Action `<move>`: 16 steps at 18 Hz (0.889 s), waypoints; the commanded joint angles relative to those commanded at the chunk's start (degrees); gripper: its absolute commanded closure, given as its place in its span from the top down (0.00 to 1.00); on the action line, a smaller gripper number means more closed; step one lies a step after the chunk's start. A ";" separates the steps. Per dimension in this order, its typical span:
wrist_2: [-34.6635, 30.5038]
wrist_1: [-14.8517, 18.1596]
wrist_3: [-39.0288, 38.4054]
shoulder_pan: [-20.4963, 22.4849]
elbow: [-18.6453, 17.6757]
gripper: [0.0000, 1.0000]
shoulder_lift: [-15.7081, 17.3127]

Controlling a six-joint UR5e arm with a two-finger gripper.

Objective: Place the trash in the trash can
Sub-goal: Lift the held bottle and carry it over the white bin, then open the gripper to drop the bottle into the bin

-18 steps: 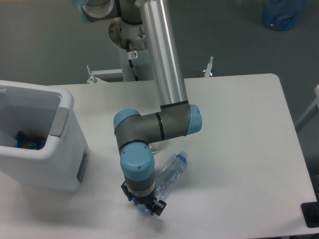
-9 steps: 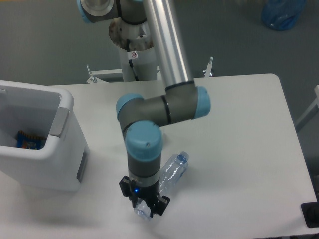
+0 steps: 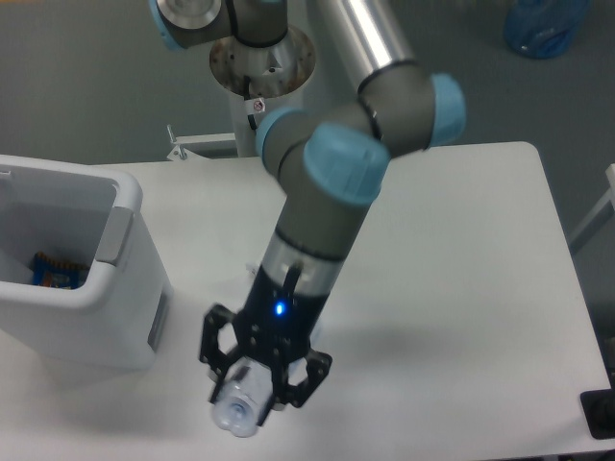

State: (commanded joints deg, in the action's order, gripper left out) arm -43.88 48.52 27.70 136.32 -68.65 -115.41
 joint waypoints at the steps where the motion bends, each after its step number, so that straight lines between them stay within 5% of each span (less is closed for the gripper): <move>1: 2.54 -0.18 -0.53 0.00 0.09 0.37 0.88; 10: 21.54 -1.23 -1.68 -1.22 -2.01 0.38 7.73; 16: 23.22 -2.46 -1.24 -7.20 -6.67 0.39 10.38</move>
State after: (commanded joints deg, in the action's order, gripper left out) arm -20.65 46.06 26.46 129.12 -75.32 -105.03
